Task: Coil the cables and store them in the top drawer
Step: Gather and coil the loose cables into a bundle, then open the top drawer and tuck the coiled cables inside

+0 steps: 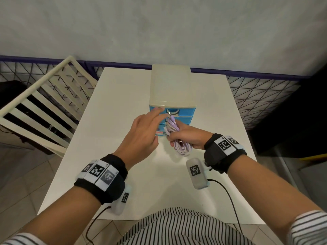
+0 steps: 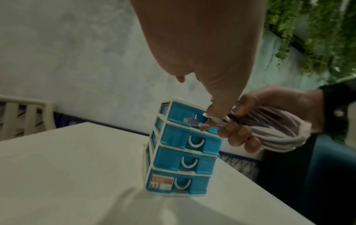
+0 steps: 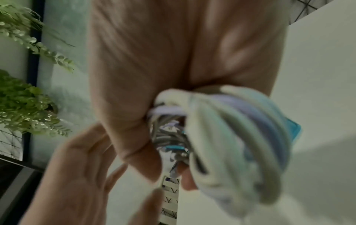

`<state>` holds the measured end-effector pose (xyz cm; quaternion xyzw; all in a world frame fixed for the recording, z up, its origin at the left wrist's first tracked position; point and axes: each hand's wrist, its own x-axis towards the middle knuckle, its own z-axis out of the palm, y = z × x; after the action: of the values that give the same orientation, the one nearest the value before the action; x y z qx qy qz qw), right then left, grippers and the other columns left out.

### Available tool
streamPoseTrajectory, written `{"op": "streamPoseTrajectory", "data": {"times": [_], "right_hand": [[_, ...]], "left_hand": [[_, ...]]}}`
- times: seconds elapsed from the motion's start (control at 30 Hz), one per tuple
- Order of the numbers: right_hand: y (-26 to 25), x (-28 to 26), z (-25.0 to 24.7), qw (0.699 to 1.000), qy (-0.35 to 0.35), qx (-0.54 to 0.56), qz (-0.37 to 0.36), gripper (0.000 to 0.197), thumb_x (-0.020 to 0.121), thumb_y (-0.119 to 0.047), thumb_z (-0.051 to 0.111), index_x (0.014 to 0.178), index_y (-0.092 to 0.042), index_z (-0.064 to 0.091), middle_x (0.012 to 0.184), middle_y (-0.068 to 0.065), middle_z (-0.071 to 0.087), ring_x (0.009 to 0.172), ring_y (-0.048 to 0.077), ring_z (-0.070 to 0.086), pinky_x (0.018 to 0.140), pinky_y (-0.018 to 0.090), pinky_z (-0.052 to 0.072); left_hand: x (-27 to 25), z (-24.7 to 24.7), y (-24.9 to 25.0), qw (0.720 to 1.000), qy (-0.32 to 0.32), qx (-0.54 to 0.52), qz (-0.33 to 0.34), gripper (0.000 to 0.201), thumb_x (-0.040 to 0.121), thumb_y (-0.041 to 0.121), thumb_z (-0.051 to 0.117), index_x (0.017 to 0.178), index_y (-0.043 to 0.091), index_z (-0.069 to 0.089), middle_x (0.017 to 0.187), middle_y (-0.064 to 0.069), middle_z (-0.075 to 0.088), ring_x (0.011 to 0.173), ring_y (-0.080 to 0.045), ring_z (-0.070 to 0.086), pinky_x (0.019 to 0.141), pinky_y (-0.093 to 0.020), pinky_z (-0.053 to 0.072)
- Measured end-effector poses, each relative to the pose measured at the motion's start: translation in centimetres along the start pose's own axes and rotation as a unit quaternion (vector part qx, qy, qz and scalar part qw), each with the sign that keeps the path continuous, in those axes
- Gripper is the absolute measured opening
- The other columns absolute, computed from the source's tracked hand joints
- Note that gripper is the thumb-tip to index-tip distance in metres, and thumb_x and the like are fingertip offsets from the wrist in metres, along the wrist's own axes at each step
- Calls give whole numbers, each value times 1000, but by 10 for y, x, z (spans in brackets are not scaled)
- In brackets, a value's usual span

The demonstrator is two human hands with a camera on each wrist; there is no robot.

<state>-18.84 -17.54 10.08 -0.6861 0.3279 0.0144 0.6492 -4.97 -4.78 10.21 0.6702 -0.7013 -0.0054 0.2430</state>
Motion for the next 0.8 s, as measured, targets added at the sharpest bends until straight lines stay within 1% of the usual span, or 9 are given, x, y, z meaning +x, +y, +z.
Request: {"op": "streamPoseTrajectory", "data": {"times": [0.1, 0.2, 0.27, 0.37, 0.43, 0.5, 0.6, 0.73, 0.8], "right_hand": [[-3, 0, 7, 994, -23, -104, -8, 64, 75, -21, 74, 129, -15, 41, 97, 0, 61, 79, 16, 64, 75, 31, 54], [-8, 4, 14, 970, -16, -241, -19, 38, 64, -30, 74, 96, -12, 62, 90, 9, 70, 82, 24, 67, 83, 45, 57], [-11, 4, 14, 964, -30, -263, -11, 18, 68, -23, 73, 77, -13, 62, 78, 9, 69, 70, 20, 62, 79, 42, 55], [-16, 1, 16, 958, -55, -280, 15, 12, 76, -18, 72, 79, -12, 63, 71, 3, 69, 65, 13, 62, 75, 31, 53], [-16, 1, 16, 953, -52, -298, 28, 19, 76, -22, 72, 89, -9, 65, 71, 1, 71, 67, 10, 63, 75, 27, 50], [-14, 1, 16, 935, -18, -354, 25, 33, 74, -30, 74, 100, -11, 63, 83, 2, 72, 75, 13, 63, 73, 27, 48], [-10, -4, 23, 873, 97, -477, -13, 57, 70, -44, 74, 113, -17, 48, 100, 1, 65, 90, 23, 61, 72, 33, 47], [2, -12, 38, 751, 193, -622, -104, 59, 73, -51, 70, 114, -16, 46, 111, 3, 64, 101, 28, 58, 85, 42, 43], [9, -13, 36, 724, 218, -646, -107, 53, 75, -46, 68, 113, -16, 45, 108, 5, 65, 99, 30, 58, 85, 43, 41]], "left_hand": [[7, 3, 6, 986, -57, 151, 30, 92, 79, 26, 64, 150, 17, 6, 161, -5, 5, 149, -20, 4, 118, -46, 19], [12, 14, 12, 972, -89, 212, 51, 96, 69, 23, 72, 148, 9, 19, 149, -9, 40, 141, -25, 33, 114, -49, 29], [16, 21, 9, 976, -87, 196, 43, 80, 61, 17, 76, 134, 6, 43, 117, -6, 65, 113, -26, 60, 107, -43, 41], [23, 23, 10, 977, -89, 192, 15, 38, 56, 11, 78, 90, 12, 61, 78, -3, 66, 71, -24, 62, 72, -32, 49], [25, 20, 16, 975, -120, 188, -19, 26, 65, 8, 72, 87, 12, 58, 81, -5, 65, 75, -26, 61, 68, -31, 42], [26, 22, 20, 963, -162, 212, -47, 23, 79, 8, 58, 102, 9, 55, 99, -8, 64, 93, -29, 59, 75, -31, 37], [24, 28, 16, 953, -184, 224, -90, 27, 86, 12, 52, 112, 8, 52, 105, -10, 65, 96, -31, 60, 70, -34, 37], [19, 32, 6, 969, -159, 160, -98, 25, 87, 21, 52, 111, 12, 56, 97, -11, 67, 87, -32, 63, 66, -34, 43], [19, 30, 3, 976, -154, 126, -90, 24, 87, 24, 52, 108, 14, 57, 95, -11, 66, 85, -33, 63, 64, -33, 43]]}}
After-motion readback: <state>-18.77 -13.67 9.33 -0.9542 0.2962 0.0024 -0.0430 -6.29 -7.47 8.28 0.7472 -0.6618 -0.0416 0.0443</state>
